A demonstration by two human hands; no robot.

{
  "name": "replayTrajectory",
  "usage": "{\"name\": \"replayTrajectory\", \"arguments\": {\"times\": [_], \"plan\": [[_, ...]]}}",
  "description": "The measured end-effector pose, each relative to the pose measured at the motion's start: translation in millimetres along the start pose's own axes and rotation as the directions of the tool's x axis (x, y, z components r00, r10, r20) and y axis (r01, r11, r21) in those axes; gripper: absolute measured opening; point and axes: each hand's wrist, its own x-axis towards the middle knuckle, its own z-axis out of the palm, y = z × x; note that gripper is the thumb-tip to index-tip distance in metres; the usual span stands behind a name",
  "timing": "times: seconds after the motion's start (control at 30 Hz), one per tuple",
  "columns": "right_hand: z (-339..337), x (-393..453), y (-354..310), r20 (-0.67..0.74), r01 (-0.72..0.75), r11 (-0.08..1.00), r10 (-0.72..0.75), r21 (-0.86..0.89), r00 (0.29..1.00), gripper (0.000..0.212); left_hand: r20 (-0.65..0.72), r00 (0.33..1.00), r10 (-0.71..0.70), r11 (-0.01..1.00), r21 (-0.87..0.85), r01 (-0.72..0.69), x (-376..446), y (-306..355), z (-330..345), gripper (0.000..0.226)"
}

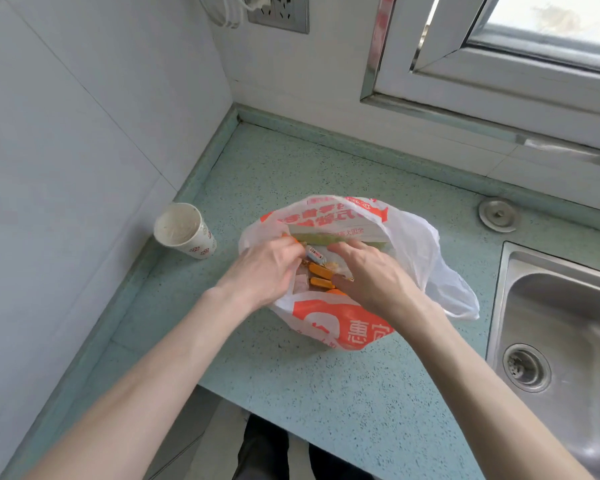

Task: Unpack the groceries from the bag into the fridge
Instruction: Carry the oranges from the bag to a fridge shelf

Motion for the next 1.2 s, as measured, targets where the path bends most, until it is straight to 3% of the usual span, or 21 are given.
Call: {"name": "replayTrajectory", "arguments": {"times": [0.1, 0.23, 0.5, 0.83, 1.07, 1.2], "plan": [[8.3, 0.8, -1.4, 0.040, -0.017, 1.000, 0.016, 0.020, 0.999, 0.051, 0.050, 0.997, 0.056, 0.998, 0.013, -0.056, 13.0, 16.4, 13.7, 0.026], [19.4, -2.3, -0.3, 0.060, -0.041, 0.999, 0.040, 0.015, 0.997, 0.047, 0.066, 0.995, 0.073, 0.985, 0.154, -0.082, 26.6, 19.8, 25.6, 0.025], [29.5, -4.6, -1.9, 0.122, -0.082, 0.996, 0.084, -0.019, 0.989, 0.060, 0.032, 0.998, -0.057, 0.915, 0.401, 0.039, 20.7, -2.2, 11.3, 0.028], [43.5, -5.4, -8.4, 0.188, -0.128, 0.978, 0.159, -0.164, 0.969, 0.048, 0.047, 0.981, -0.188, 0.844, 0.519, 0.137, 40.3, 1.6, 27.1, 0.055], [60.8, -5.5, -9.8, 0.200, -0.185, 0.979, 0.199, -0.086, 0.959, 0.044, 0.018, 0.978, -0.209, 0.818, 0.552, 0.165, 48.7, 1.1, 42.4, 0.064], [69.1, -3.6, -13.0, 0.215, -0.244, 0.967, 0.223, 0.077, 0.951, 0.046, -0.045, 0.967, -0.250, 0.828, 0.507, 0.238, 47.1, -0.7, 49.7, 0.069]]}}
